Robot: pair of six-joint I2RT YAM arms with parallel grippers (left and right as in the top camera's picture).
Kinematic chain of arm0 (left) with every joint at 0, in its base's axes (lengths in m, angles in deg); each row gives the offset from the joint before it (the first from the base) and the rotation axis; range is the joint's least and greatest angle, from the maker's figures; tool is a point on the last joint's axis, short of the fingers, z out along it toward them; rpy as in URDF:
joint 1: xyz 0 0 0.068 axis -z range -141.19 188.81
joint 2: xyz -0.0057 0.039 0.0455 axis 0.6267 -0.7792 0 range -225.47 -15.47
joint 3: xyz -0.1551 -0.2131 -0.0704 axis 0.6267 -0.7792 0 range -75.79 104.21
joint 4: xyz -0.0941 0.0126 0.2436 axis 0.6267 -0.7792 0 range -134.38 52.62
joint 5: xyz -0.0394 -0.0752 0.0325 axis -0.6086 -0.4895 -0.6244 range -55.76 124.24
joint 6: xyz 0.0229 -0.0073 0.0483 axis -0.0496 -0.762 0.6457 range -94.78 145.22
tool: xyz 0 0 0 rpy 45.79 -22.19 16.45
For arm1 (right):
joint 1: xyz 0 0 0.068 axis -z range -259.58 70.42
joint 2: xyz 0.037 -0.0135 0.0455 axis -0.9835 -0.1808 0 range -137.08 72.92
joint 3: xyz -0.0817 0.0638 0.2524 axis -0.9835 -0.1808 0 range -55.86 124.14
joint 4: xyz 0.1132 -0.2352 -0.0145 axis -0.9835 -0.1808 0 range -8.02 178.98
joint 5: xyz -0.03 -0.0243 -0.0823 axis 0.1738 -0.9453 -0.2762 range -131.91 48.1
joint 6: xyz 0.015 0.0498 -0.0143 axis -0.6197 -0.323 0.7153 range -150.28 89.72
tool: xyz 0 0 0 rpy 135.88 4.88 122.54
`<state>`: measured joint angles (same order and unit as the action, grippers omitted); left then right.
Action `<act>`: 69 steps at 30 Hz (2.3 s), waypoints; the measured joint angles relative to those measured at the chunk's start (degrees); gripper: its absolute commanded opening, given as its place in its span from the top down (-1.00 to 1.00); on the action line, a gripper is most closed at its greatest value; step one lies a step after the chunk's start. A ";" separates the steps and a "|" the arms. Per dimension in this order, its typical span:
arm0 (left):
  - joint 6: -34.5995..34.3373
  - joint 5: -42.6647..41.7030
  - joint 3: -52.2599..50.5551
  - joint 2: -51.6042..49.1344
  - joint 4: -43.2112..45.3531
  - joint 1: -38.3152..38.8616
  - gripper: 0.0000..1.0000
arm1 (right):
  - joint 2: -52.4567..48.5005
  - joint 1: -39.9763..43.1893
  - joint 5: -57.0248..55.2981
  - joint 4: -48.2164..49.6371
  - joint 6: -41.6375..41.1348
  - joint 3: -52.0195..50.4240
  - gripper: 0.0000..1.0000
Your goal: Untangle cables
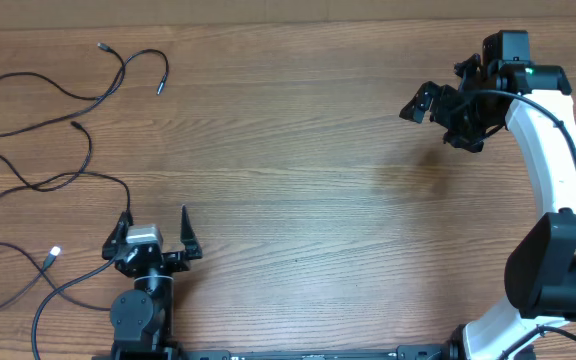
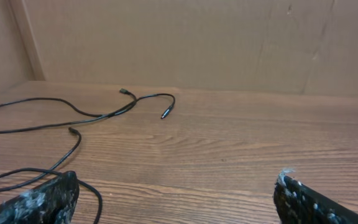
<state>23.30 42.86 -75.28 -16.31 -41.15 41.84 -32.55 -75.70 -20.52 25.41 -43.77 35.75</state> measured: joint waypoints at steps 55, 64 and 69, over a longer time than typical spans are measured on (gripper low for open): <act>0.83 -0.24 0.00 0.00 -0.02 0.00 -1.00 | 5.64 -0.02 -9.09 -0.85 0.02 0.00 -1.00; 0.83 -0.24 0.00 -0.02 -0.04 0.00 -0.99 | 26.36 -0.74 -12.63 14.75 2.14 -9.31 -1.00; 0.83 -0.26 0.00 0.00 0.02 0.00 -0.99 | 41.81 -4.83 -12.79 27.63 10.88 -25.38 -1.00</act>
<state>24.13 42.60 -75.28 -16.31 -41.13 41.84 9.27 -80.53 -33.30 53.03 -32.89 10.37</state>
